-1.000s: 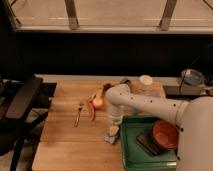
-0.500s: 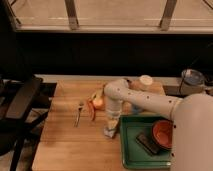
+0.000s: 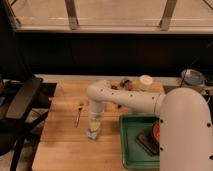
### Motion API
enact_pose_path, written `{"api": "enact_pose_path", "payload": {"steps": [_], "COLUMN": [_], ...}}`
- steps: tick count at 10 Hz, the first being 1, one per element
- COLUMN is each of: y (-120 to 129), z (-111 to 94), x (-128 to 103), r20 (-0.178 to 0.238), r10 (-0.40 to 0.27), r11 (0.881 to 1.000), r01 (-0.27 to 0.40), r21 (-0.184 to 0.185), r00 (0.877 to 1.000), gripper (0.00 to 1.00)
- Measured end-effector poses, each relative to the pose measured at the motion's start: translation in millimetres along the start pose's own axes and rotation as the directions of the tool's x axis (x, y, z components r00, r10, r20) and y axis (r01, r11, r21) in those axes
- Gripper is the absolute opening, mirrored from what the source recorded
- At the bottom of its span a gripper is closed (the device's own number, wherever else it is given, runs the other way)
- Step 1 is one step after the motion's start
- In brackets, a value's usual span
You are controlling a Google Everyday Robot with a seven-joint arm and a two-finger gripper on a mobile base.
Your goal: Wipe table surface with towel
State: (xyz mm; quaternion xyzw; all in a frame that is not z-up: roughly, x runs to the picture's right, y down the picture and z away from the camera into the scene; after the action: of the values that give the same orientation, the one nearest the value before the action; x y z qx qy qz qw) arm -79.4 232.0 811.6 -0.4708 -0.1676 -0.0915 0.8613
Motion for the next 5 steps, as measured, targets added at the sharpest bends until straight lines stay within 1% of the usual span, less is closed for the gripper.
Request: {"api": "enact_pose_path", "payload": {"steps": [1,2,3,4,5], "y": [5,17,26,42,50], "z": [3,8,11,13,13], "x": [-7,-11,-12,-4,5], "r20": [0.014,0.029,0.042,0.041,0.036], "r10": [0.005,0.022,0.042,0.079,0.104], "r11": [1.0,0.999,0.999,0.995,0.993], "r01": [-0.005,-0.021,-0.041,-0.077,-0.101], "r21": [-0.007,-0.026,-0.036,-0.056,-0.065], "r00": [1.0,0.999,0.998,0.996,0.994], "gripper": [0.0,0.0,0.0,0.0,0.0]}}
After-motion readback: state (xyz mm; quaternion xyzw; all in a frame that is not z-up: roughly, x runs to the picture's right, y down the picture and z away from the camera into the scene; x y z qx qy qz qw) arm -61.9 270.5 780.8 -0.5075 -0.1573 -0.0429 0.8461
